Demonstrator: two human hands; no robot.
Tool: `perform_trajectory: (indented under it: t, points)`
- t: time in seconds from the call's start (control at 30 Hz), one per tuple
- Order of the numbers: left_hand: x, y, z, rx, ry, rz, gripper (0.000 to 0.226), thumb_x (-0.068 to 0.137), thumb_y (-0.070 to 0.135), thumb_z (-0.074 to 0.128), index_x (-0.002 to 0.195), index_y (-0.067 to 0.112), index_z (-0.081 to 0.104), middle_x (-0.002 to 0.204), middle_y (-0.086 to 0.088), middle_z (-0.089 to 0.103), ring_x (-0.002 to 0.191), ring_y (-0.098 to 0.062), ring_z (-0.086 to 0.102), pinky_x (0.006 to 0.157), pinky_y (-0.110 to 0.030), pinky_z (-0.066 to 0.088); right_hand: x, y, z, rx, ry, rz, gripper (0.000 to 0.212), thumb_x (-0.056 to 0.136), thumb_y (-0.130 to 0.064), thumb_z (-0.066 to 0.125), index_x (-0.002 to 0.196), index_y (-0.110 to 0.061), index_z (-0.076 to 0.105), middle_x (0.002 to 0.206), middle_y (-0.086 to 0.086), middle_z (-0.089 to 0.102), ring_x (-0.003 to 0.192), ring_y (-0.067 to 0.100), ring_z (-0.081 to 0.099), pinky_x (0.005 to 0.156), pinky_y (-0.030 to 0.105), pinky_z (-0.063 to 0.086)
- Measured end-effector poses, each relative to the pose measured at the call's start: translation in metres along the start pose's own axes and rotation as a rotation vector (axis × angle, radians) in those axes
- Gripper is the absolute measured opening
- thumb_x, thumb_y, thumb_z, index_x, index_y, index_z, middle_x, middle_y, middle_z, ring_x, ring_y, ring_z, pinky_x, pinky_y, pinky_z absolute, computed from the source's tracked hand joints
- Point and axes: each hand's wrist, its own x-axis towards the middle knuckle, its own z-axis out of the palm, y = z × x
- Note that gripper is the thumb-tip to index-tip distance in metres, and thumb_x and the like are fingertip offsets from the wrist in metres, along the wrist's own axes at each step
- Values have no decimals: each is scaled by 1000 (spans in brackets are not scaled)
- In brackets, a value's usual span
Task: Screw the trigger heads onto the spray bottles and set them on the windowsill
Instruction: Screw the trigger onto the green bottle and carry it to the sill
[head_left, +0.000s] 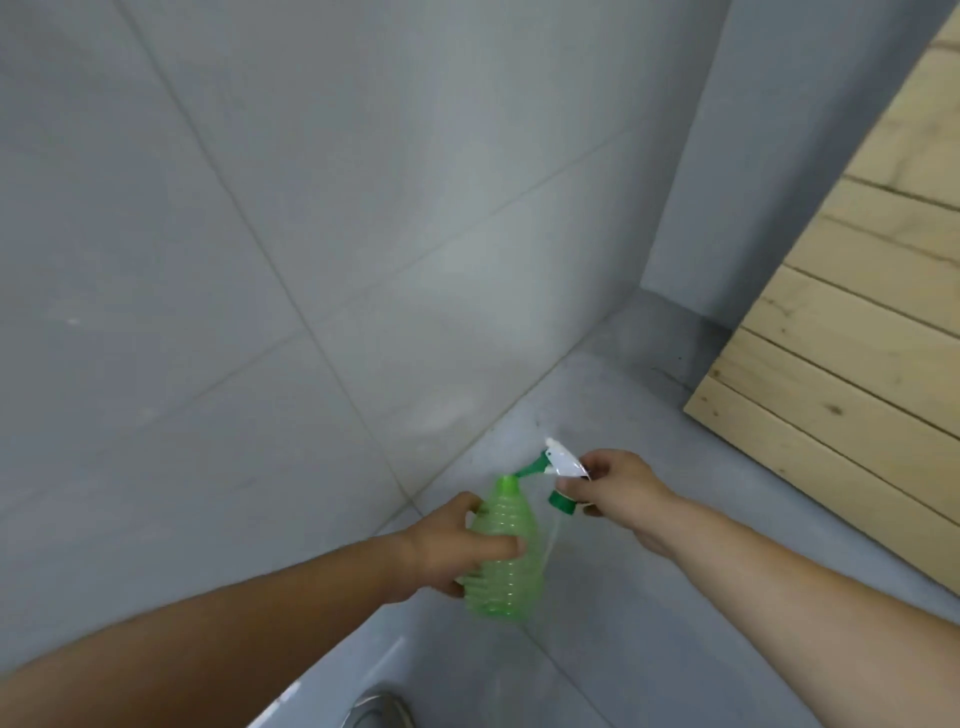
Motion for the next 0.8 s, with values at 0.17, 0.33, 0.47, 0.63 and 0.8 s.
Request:
perform_trajectory:
  t: [0.17, 0.33, 0.47, 0.63, 0.8]
  points:
    - [-68, 62, 8, 69, -4, 179, 59, 80, 38, 83, 128, 27, 50, 105, 1, 70, 95, -19, 74, 77, -38, 64, -70, -64, -63, 80, 83, -145, 19, 84, -11, 75, 96, -1, 64, 89, 16, 67, 79, 25, 68, 66, 34, 61]
    - [-126, 108, 23, 143, 29, 298, 69, 70, 43, 85, 129, 27, 54, 116, -4, 71, 110, -23, 74, 80, -42, 63, -149, -113, -113, 168, 174, -301, 23, 88, -8, 70, 105, 4, 60, 93, 17, 66, 82, 27, 68, 70, 39, 62]
    - [-173, 129, 39, 114, 9, 393, 59, 77, 33, 85, 128, 29, 57, 115, -1, 74, 103, -21, 77, 81, -41, 62, -215, -135, -142, 272, 267, -415, 19, 90, -10, 67, 107, -2, 63, 98, 18, 68, 91, 34, 74, 75, 45, 63]
    - [-204, 129, 55, 74, -10, 461, 67, 68, 31, 84, 129, 33, 56, 107, 0, 73, 108, -29, 76, 93, -52, 59, -270, -146, -169, 432, 428, -519, 12, 90, -13, 67, 102, -11, 65, 98, 15, 69, 84, 25, 74, 74, 40, 63]
    - [-210, 121, 55, 62, 2, 468, 70, 69, 25, 85, 133, 29, 57, 104, 0, 72, 102, -29, 77, 84, -43, 63, -289, -147, -191, 575, 509, -575, 19, 92, -16, 66, 109, -12, 63, 102, 14, 68, 88, 26, 73, 80, 44, 60]
